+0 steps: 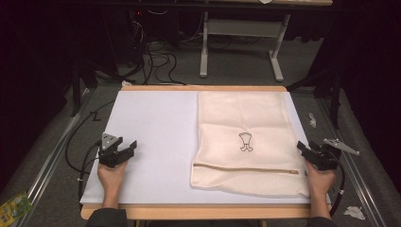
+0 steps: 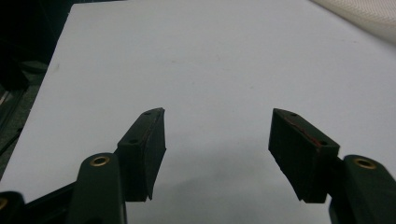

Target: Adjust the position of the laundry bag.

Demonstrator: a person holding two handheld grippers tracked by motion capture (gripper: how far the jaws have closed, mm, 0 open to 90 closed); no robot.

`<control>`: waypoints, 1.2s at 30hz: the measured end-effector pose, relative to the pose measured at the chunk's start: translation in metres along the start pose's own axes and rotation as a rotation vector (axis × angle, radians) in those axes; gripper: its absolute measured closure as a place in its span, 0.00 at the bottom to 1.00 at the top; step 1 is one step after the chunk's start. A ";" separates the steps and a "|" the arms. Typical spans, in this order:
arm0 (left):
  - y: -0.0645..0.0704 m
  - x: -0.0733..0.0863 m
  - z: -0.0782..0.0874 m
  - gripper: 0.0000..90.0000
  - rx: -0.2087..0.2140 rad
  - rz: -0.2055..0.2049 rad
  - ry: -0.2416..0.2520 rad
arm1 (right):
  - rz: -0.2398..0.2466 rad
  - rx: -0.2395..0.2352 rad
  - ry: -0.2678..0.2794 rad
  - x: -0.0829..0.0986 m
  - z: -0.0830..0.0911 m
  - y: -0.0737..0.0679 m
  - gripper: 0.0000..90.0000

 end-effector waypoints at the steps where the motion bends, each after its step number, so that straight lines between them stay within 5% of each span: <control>1: 0.000 0.000 0.000 0.40 0.000 0.000 0.000 | 0.000 0.000 0.000 0.000 0.000 0.000 0.48; 25: 0.002 -0.003 -0.006 0.38 0.044 0.016 -0.064 | 0.031 0.006 0.016 -0.002 0.003 -0.003 0.54; 30: 0.017 -0.010 -0.005 0.39 0.079 -0.003 -0.075 | 0.025 -0.008 0.023 -0.008 0.008 -0.004 0.55; 36: 0.055 -0.022 -0.003 0.39 0.195 -0.031 -0.078 | 0.042 -0.036 -0.026 -0.008 0.016 -0.010 0.56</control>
Point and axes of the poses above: each handheld gripper's, and its own axes: z roughly backward along the jaws, x roughly out of its underside, y roughly to its right, the point moved 6 cm from there along -z, roughly forward along the jaws, and after that the axes turned 6 degrees about -x, right-handed, at the moved point
